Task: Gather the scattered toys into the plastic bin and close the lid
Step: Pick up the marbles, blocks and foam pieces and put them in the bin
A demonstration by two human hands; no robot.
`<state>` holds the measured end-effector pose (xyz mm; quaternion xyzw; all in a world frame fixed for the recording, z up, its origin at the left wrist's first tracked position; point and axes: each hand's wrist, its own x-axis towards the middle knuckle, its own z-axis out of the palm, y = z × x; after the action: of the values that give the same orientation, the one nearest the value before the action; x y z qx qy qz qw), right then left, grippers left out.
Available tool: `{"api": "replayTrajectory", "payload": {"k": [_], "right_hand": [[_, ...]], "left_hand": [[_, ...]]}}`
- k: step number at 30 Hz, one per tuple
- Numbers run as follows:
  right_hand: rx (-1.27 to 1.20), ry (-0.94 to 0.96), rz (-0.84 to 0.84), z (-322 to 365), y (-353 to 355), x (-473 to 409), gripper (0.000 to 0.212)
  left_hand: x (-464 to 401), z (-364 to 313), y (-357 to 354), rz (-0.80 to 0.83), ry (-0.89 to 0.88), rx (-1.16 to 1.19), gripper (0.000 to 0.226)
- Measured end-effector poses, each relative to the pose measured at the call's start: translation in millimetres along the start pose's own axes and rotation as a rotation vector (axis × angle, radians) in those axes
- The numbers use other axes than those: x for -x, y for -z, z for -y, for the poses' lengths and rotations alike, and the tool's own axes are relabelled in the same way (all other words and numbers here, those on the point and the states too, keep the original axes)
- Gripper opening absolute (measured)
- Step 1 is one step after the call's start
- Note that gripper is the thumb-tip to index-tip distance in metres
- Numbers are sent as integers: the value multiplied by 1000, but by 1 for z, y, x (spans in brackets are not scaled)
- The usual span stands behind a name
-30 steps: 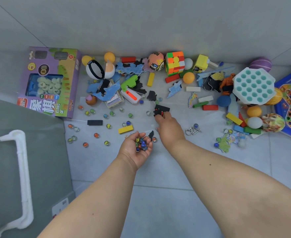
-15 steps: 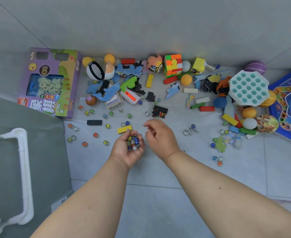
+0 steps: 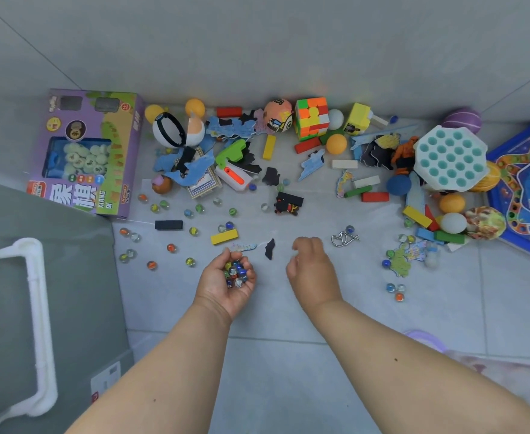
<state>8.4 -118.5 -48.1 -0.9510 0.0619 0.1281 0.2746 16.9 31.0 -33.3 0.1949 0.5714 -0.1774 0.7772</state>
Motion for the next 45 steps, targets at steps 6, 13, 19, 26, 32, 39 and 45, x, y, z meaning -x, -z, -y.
{"api": "replayTrajectory", "payload": {"k": [6, 13, 19, 26, 32, 39, 45], "right_hand": [[72, -138, 117, -19, 4, -9, 21], [119, -119, 177, -25, 10, -17, 27], [-196, 138, -23, 1, 12, -12, 28], [-209, 474, 64, 26, 25, -2, 45], [-90, -326, -382, -23, 43, -33, 31], [-27, -340, -22, -57, 41, -50, 17], [-112, 389, -146, 22, 41, -21, 22]], "left_hand": [[3, 8, -6, 37, 11, -80, 32], [5, 16, -18, 36, 39, -154, 34], [-5, 21, -25, 32, 9, -234, 29], [5, 20, -34, 204, 150, -138, 34], [7, 21, -40, 193, 146, -67, 34], [11, 18, -32, 139, 117, -130, 37], [6, 11, -31, 130, 86, -159, 29]]}}
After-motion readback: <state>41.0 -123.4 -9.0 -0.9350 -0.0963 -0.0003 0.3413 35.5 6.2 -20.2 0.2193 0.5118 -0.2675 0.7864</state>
